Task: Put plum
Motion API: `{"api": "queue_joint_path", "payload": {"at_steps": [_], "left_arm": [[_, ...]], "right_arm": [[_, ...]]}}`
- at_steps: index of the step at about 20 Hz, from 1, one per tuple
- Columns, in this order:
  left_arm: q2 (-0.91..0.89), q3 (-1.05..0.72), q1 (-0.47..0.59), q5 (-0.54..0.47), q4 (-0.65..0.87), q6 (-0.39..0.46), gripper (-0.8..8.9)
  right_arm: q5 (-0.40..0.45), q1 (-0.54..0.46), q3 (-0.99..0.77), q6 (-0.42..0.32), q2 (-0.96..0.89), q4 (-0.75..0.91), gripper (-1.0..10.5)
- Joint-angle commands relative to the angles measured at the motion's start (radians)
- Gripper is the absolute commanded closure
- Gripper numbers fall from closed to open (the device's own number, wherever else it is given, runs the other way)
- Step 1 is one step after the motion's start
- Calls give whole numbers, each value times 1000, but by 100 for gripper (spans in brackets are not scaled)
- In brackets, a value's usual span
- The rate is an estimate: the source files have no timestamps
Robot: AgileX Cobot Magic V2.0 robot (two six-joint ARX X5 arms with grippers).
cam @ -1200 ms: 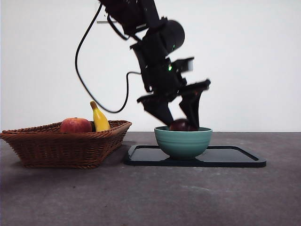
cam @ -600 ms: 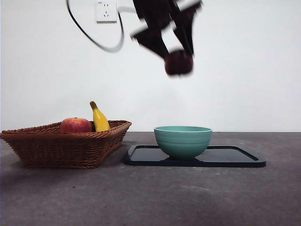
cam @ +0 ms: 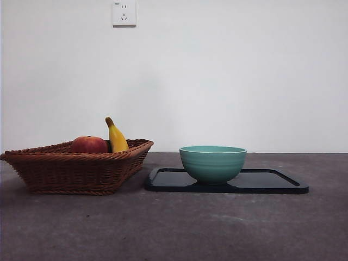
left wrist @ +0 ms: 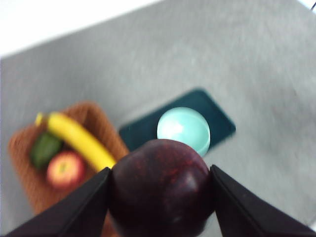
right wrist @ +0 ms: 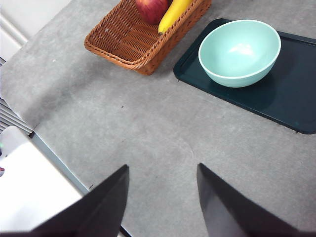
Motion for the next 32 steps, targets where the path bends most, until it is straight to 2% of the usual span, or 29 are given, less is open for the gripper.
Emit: {"api": "queue_joint_path", "payload": {"at_steps": [1,4,7,13,19,24,32], "left_arm": [[-3,21,3,-2,-49,20,599],[-41,-74,3,-2,-49,19,599],[-96,-282,3,-1,24,18,599],[-230,-804,67,-14,430,3,597],[-227,-1146,167,-25,838,43,598],[-204,-1297,196,-25,1092,102,598],[-3,-1302,213,-25,1214,124,598]], "right_arm": [[-2,4,9,-12,5,10,727],[-2,4,9,-12,5,11,727],[-2,4,9,-13,5,11,727],[-2,4,9,-12,5,10,727],[-2,4,9,-12,5,9,727],[-1,4,9,-12,5,10,727],[-1,4,9,-11,5,11,727]]}}
